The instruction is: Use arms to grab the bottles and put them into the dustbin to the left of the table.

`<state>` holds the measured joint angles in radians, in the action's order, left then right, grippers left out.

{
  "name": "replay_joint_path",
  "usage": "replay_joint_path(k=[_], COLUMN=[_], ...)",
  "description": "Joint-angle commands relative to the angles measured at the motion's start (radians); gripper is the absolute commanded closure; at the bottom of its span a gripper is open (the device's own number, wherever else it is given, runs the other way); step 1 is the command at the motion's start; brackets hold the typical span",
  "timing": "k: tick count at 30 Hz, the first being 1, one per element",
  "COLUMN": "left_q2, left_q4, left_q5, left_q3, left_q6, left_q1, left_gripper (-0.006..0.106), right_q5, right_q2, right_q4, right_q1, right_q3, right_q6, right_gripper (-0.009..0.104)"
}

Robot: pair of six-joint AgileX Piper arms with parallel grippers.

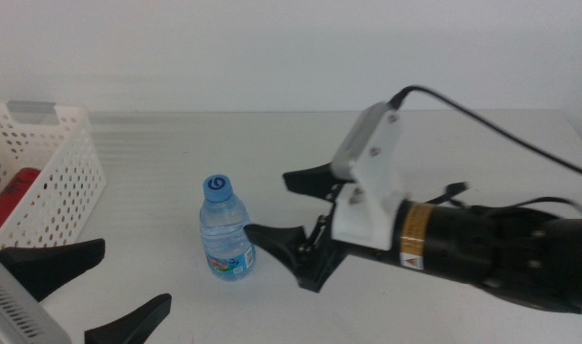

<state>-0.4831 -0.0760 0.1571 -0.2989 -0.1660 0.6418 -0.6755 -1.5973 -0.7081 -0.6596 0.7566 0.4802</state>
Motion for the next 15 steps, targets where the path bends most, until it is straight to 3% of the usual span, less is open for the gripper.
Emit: replay_joint_path(k=[1, 7, 9, 12, 15], left_q2=[-0.005, -0.005, -0.005, -0.005, -0.005], left_q4=[-0.009, -0.009, -0.009, -0.009, -0.009], left_q5=[-0.081, -0.081, -0.081, -0.081, -0.081], left_q3=[-0.028, -0.028, -0.028, -0.028, -0.028], left_q6=[0.009, 0.009, 0.009, 0.009, 0.009], left_q1=[0.004, 0.004, 0.004, 0.004, 0.004], left_gripper=[0.01, 0.01, 0.01, 0.01, 0.01], right_q5=[0.001, 0.148, 0.154, 0.187, 0.228], right_q2=[0.096, 0.207, 0.243, 0.316, 0.377], right_q4=[-0.007, -0.118, -0.11, 0.088, 0.231], right_q1=[0.006, 0.005, 0.007, 0.007, 0.001], right_q3=[0.002, -0.038, -0.071, -0.14, -0.201], right_q6=[0.038, 0.178, 0.218, 0.177, -0.038], right_gripper=[0.021, 0.021, 0.021, 0.021, 0.022])
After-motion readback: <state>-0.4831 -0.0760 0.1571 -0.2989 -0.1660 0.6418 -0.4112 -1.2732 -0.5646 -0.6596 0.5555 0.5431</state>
